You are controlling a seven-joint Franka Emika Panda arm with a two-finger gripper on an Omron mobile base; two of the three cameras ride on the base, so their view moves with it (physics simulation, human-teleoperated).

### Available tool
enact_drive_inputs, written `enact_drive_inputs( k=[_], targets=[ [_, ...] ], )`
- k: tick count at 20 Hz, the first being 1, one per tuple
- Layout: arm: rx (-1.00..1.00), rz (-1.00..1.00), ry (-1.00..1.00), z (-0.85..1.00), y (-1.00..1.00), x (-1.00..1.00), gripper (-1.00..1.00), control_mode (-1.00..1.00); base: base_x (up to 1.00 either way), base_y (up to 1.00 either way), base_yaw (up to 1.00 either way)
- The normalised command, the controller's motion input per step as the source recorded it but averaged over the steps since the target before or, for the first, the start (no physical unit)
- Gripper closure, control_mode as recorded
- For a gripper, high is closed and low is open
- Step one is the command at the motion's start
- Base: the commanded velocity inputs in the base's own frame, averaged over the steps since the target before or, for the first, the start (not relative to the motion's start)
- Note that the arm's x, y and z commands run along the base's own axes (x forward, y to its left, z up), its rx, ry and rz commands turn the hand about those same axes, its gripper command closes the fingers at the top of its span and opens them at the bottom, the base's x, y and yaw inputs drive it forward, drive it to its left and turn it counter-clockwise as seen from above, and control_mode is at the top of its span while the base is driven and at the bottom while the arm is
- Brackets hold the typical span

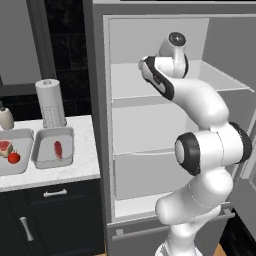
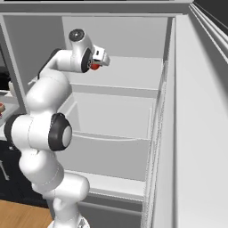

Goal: Place one tomato and one steak in each tupperware on the nearby counter, to pack two identical lunches.

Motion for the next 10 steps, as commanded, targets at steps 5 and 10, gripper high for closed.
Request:
enact_drive_inputs(
  k=[5, 10],
  targets=[
    [-0.02, 0.01, -0.26, 0.07, 0.0, -1.0, 1.0, -1.0, 0.0, 0.0, 0.0],
    [0.0, 0.05, -0.14, 0.22, 0.0, -1.0, 1.0, -1.0, 0.0, 0.0, 0.0]
  ],
)
